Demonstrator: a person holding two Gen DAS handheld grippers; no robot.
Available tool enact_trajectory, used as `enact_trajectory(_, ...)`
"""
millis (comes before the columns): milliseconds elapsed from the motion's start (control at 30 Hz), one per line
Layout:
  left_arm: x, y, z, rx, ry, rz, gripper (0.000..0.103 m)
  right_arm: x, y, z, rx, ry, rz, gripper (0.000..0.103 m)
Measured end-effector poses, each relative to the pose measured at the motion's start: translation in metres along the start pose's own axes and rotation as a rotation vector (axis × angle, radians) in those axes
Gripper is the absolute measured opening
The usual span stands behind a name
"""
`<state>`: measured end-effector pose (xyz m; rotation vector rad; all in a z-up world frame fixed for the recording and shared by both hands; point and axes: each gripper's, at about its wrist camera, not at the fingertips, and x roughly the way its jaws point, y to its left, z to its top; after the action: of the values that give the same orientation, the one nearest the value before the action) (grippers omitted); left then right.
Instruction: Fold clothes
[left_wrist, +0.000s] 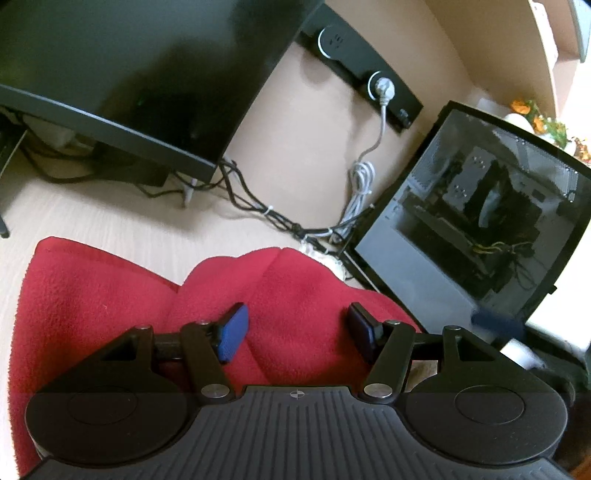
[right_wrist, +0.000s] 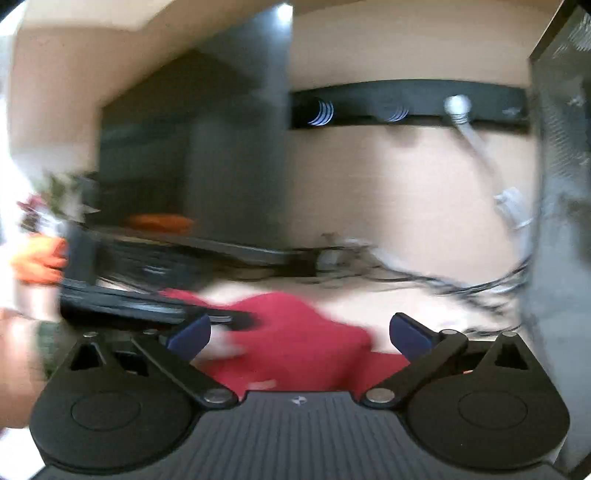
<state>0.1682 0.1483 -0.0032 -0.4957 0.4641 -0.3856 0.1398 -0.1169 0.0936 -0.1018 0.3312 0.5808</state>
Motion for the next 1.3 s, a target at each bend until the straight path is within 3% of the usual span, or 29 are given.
enact_trajectory(133,0.004,-0.002,0.002,0.014,-0.008,-0.013,0.066,0.063,-0.030,-0.020,0.139,0.180,-0.158,0.103)
enact_trajectory(333,0.009,0.002,0.005,0.033,-0.011,-0.020,0.066,0.080,-0.045,-0.024,0.222,0.200,-0.130,0.103)
enact_trajectory(700,0.009,0.009,0.005,0.018,-0.027,-0.041,0.066,0.073,-0.045,-0.026,0.254,0.205,-0.107,0.103)
enact_trajectory(867,0.007,0.013,0.005,-0.012,-0.038,-0.056,0.066,0.075,-0.052,-0.026,0.290,0.216,-0.068,0.103)
enact_trajectory(1067,0.004,0.002,0.007,0.008,-0.019,0.002,0.067,0.073,-0.052,-0.020,0.263,0.235,-0.036,0.103)
enact_trajectory(1133,-0.009,-0.005,0.013,-0.015,-0.009,0.040,0.075,0.052,-0.046,-0.012,0.244,0.204,-0.014,0.103)
enact_trajectory(1167,-0.019,-0.012,0.015,-0.015,-0.020,0.058,0.089,0.038,-0.042,-0.010,0.247,0.170,0.031,0.103)
enact_trajectory(1200,-0.032,-0.019,0.017,-0.001,-0.047,0.072,0.096,0.024,-0.037,-0.008,0.249,0.136,0.075,0.103)
enact_trajectory(1267,-0.048,-0.027,0.016,0.035,-0.071,0.102,0.096,0.002,-0.021,-0.011,0.216,0.105,0.175,0.103)
enact_trajectory(1300,-0.053,-0.026,0.016,0.038,-0.063,0.125,0.096,0.003,-0.012,-0.019,0.180,0.142,0.196,0.103)
